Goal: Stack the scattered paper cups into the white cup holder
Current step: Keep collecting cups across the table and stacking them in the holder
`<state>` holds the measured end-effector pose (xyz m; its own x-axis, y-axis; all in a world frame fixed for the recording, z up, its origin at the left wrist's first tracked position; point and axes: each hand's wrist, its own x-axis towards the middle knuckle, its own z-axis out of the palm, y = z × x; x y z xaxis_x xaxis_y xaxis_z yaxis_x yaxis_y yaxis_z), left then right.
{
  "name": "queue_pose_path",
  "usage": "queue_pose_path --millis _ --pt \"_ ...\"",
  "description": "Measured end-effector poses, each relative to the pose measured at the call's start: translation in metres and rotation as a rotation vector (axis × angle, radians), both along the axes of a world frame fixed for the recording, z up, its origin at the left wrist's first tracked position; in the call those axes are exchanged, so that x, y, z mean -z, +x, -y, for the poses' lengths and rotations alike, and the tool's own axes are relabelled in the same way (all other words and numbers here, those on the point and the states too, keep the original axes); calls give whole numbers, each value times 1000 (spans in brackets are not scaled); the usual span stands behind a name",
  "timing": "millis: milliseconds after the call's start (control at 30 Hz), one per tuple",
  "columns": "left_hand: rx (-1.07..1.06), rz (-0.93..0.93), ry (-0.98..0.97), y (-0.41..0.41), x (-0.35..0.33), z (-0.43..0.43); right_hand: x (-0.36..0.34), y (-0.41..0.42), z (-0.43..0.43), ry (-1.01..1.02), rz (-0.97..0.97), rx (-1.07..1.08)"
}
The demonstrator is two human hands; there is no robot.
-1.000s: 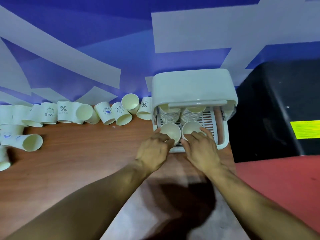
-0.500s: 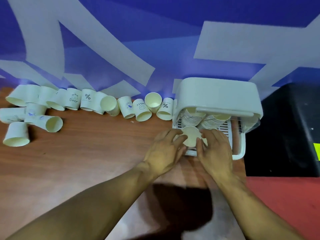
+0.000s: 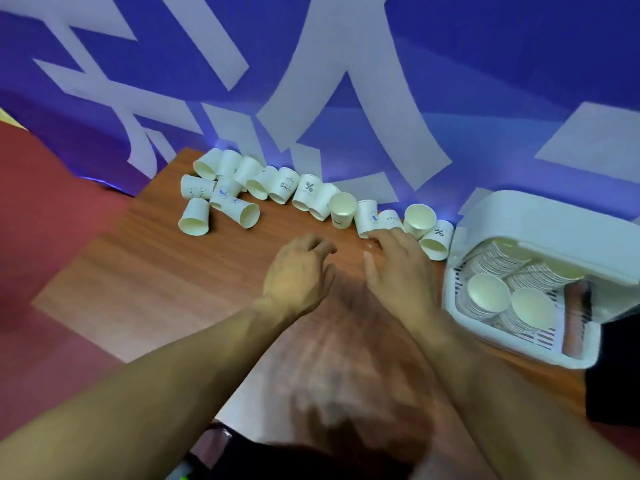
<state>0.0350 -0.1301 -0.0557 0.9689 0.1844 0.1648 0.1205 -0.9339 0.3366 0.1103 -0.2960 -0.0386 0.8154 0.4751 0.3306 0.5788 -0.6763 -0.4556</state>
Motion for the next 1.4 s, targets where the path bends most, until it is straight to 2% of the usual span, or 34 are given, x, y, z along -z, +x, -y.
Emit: queue_pose_path --millis 233,367,467,567,733,833,933,1000,1067,1267,1400 --pt "-266 -73 -87 -44 18 -108 18 -16 -102 -123 -221 -118" --pt "-489 -112 -354 -42 40 -177 37 -13 -172 -172 -428 -102" --pt "-730 -148 -648 -32 54 -222 57 -4 -232 -121 -636 0" --pt "-958 -98 -905 -14 71 -262 75 9 -289 -49 -774 118" --pt "-1115 -66 -1031 17 106 -308 103 31 -356 -59 -745 224" --pt "-1218 -84 -1136 27 123 -321 118 41 -377 -55 -819 364" --pt "-1332 -65 -1235 36 137 -329 129 51 -392 118 -944 523" --pt "-1359 -45 -1245 41 143 -333 134 54 -399 316 -1069 608" --pt "-1339 -27 -1209 42 142 -332 137 56 -400 380 -1099 640" --pt "-1239 -15 -1003 30 114 -301 120 49 -382 323 -888 580" --pt "-1108 57 -898 21 87 -269 95 37 -344 300 -713 505"
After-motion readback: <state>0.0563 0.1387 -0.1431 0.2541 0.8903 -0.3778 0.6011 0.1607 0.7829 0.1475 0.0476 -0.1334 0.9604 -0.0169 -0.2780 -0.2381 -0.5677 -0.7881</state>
